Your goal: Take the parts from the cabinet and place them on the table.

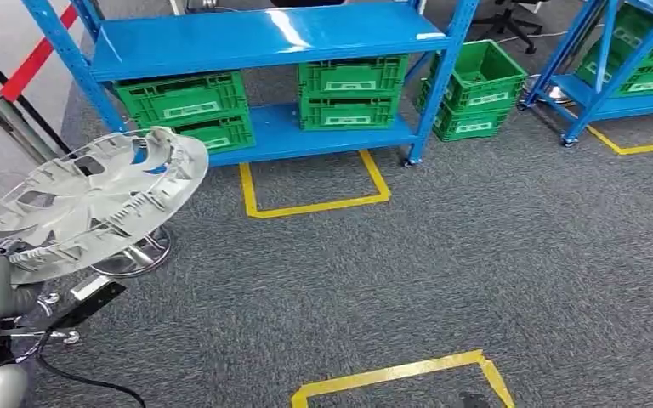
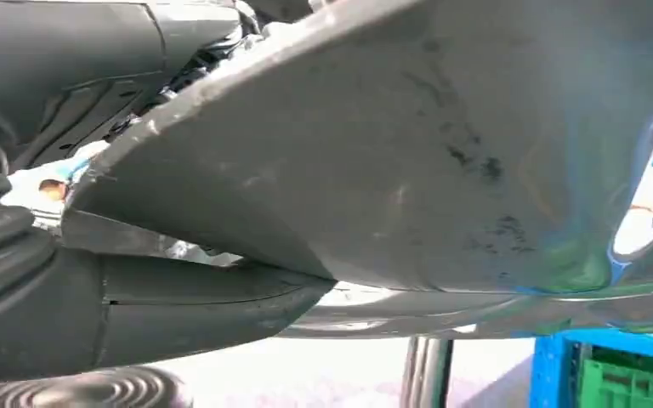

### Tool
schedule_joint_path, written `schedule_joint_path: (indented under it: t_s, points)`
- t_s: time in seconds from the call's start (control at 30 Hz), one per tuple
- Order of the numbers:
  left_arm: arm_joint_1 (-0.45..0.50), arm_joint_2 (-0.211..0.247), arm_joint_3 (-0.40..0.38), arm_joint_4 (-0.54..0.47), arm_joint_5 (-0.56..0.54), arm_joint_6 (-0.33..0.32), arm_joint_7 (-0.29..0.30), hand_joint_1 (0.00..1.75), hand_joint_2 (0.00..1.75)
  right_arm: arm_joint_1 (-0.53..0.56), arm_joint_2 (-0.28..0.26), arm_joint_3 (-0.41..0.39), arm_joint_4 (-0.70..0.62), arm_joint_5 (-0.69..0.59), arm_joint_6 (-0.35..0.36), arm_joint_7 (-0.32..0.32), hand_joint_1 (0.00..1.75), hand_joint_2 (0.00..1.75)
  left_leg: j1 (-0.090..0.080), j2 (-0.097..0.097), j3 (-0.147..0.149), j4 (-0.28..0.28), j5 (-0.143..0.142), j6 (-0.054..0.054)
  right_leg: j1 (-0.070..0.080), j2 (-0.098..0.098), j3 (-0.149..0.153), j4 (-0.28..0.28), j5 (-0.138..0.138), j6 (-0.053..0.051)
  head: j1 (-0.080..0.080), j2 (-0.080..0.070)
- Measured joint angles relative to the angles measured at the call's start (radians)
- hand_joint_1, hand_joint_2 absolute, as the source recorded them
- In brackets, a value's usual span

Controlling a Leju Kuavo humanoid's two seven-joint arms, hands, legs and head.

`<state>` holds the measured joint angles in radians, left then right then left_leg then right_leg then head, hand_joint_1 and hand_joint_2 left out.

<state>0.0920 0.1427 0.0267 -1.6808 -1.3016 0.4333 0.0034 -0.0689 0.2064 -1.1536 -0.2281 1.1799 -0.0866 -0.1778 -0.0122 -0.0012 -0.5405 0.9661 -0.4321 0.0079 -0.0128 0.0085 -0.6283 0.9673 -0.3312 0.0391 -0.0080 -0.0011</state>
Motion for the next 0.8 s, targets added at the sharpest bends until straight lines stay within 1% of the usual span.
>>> schedule_joint_path:
  t_s: [0.03, 0.13, 0.23, 0.33, 0.5, 0.67, 0.8]
  points:
    - [0.000, -0.002, 0.005, 0.002, 0.008, -0.002, -0.002, 1.75, 1.75, 0.001, 0.000, 0.000, 0.000, 0.000, 0.000, 0.002, 0.00, 0.00, -0.001, 0.000, -0.004, 0.001, 0.002, 0.000, -0.001, 0.000, -0.004, 0.000, 0.002, 0.005, 0.000, 0.000]
    - [0.000, -0.005, 0.018, 0.008, 0.028, -0.007, -0.010, 1.75, 1.75, 0.002, 0.001, 0.000, 0.000, 0.002, 0.000, 0.007, 0.00, 0.00, -0.001, 0.000, -0.009, 0.001, 0.005, 0.000, -0.002, 0.000, -0.009, 0.000, 0.005, 0.008, 0.000, 0.000]
    - [0.000, -0.007, 0.027, 0.011, 0.036, -0.007, -0.013, 1.75, 1.75, 0.000, 0.001, 0.000, 0.000, 0.006, -0.002, 0.008, 0.00, 0.00, -0.001, 0.000, -0.012, 0.001, 0.007, -0.001, -0.002, 0.000, -0.013, 0.000, 0.005, 0.008, 0.000, 0.000]
    - [0.000, -0.009, 0.039, 0.013, 0.037, -0.007, -0.016, 1.75, 1.75, 0.000, 0.005, 0.002, 0.000, 0.009, -0.011, 0.008, 0.00, 0.00, 0.000, 0.000, -0.015, 0.001, 0.009, -0.004, -0.001, 0.000, -0.018, 0.002, 0.005, 0.008, 0.000, 0.000]
    - [0.002, -0.014, 0.050, 0.014, 0.035, -0.025, -0.016, 1.75, 1.75, 0.000, 0.007, 0.006, 0.000, 0.020, -0.054, 0.011, 0.00, 0.00, 0.002, 0.000, -0.021, 0.001, 0.013, -0.008, 0.000, 0.000, -0.024, 0.004, 0.009, 0.005, 0.000, 0.000]
    - [0.003, -0.019, 0.055, 0.014, 0.035, -0.028, -0.016, 1.75, 1.75, 0.000, 0.008, 0.008, 0.000, 0.024, -0.056, 0.014, 0.00, 0.00, 0.003, 0.000, -0.028, 0.001, 0.018, -0.011, 0.001, 0.001, -0.031, 0.004, 0.014, 0.003, 0.000, 0.000]
    - [0.002, -0.023, 0.063, 0.014, 0.035, -0.030, -0.016, 1.75, 1.75, 0.000, 0.008, 0.008, 0.000, 0.024, -0.056, 0.014, 0.00, 0.00, 0.003, 0.000, -0.031, 0.001, 0.020, -0.011, 0.001, 0.001, -0.034, 0.004, 0.016, 0.003, 0.000, 0.000]
